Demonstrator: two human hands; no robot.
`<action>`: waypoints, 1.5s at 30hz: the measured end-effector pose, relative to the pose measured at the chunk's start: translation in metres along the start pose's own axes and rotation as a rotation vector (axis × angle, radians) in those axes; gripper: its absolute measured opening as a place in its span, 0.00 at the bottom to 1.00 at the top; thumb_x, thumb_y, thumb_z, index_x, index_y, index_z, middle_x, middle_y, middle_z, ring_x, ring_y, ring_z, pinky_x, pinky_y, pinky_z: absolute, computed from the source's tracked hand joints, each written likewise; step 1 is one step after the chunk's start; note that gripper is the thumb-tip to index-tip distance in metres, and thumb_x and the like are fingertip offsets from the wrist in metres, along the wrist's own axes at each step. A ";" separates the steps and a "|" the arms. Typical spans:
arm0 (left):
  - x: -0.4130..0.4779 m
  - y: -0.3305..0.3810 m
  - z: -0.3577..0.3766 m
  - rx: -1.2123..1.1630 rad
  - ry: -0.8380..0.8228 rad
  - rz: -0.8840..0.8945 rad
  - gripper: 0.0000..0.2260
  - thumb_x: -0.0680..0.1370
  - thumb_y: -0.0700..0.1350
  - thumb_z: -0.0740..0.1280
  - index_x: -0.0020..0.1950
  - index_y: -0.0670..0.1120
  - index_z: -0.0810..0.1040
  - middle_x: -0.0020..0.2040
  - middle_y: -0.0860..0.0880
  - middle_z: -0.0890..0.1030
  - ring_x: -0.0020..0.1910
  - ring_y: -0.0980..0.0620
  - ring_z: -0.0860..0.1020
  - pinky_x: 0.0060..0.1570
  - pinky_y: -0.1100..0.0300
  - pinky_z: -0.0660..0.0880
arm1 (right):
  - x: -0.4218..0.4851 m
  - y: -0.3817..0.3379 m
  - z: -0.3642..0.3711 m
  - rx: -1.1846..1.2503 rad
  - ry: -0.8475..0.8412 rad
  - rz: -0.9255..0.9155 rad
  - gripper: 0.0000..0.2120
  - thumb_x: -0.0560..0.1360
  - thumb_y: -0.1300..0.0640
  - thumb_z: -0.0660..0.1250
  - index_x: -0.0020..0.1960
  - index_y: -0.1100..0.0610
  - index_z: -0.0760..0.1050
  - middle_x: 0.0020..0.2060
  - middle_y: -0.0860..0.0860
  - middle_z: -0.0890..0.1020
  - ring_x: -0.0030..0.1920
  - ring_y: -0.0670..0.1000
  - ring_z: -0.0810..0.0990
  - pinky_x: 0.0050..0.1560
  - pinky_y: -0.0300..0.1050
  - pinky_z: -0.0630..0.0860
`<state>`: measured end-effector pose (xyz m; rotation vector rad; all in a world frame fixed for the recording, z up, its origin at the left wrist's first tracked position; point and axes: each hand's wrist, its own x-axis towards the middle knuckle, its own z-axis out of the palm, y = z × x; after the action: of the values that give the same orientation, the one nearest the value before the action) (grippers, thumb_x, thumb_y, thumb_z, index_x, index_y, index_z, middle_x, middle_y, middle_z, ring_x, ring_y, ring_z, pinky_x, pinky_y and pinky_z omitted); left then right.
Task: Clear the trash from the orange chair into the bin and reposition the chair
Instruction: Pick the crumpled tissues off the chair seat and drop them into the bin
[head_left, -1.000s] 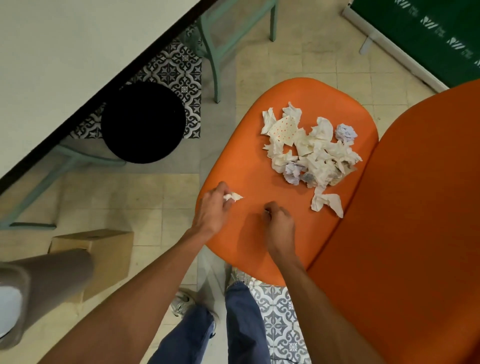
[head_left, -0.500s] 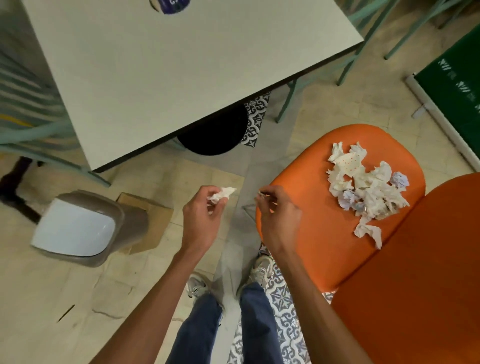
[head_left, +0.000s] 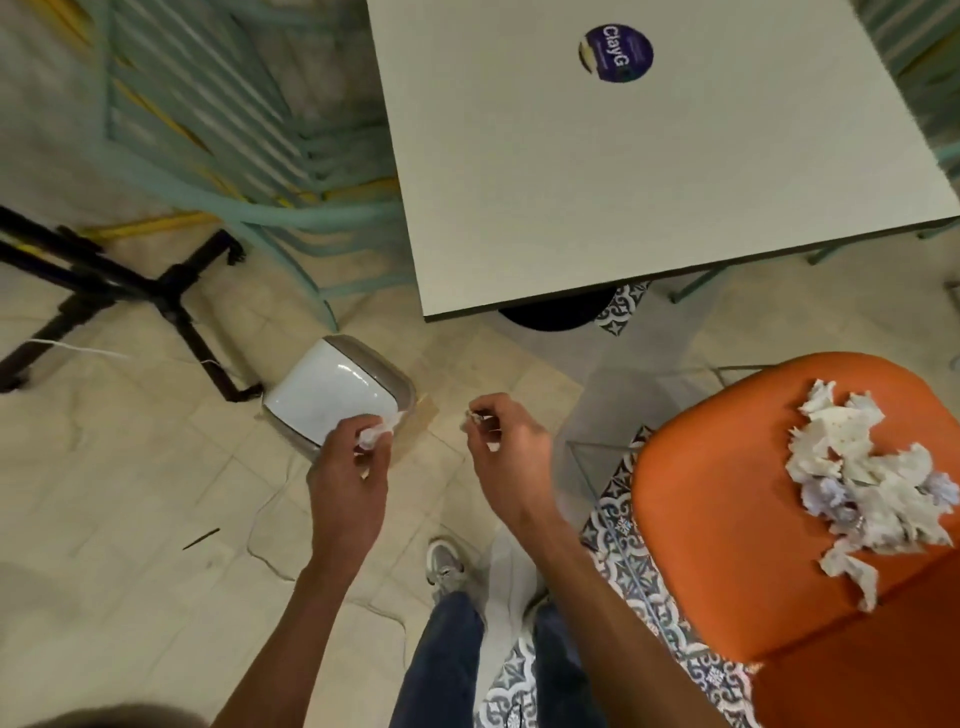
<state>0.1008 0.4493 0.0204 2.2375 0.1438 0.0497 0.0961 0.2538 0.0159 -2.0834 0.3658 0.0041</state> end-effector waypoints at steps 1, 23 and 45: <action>0.002 -0.009 -0.008 0.025 0.016 0.017 0.09 0.81 0.42 0.72 0.60 0.43 0.80 0.55 0.45 0.84 0.50 0.50 0.83 0.49 0.72 0.77 | 0.002 -0.003 0.013 -0.027 -0.032 -0.011 0.08 0.82 0.58 0.72 0.60 0.52 0.80 0.51 0.48 0.85 0.46 0.42 0.83 0.48 0.31 0.78; 0.049 -0.112 -0.018 0.344 -0.236 0.050 0.12 0.81 0.37 0.69 0.65 0.40 0.78 0.61 0.41 0.77 0.60 0.42 0.78 0.58 0.48 0.81 | 0.078 -0.016 0.176 -0.539 -0.622 -0.145 0.18 0.78 0.65 0.67 0.68 0.59 0.75 0.64 0.61 0.77 0.58 0.64 0.82 0.57 0.53 0.82; 0.050 -0.102 0.004 0.741 -0.597 0.076 0.32 0.80 0.48 0.71 0.81 0.44 0.63 0.78 0.41 0.68 0.71 0.43 0.76 0.54 0.51 0.84 | 0.055 -0.017 0.136 -0.441 -0.487 -0.123 0.25 0.80 0.64 0.68 0.75 0.52 0.73 0.76 0.51 0.72 0.62 0.60 0.83 0.61 0.55 0.83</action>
<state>0.1416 0.5146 -0.0628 2.8720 -0.2966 -0.7321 0.1724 0.3623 -0.0481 -2.4397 -0.0719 0.5527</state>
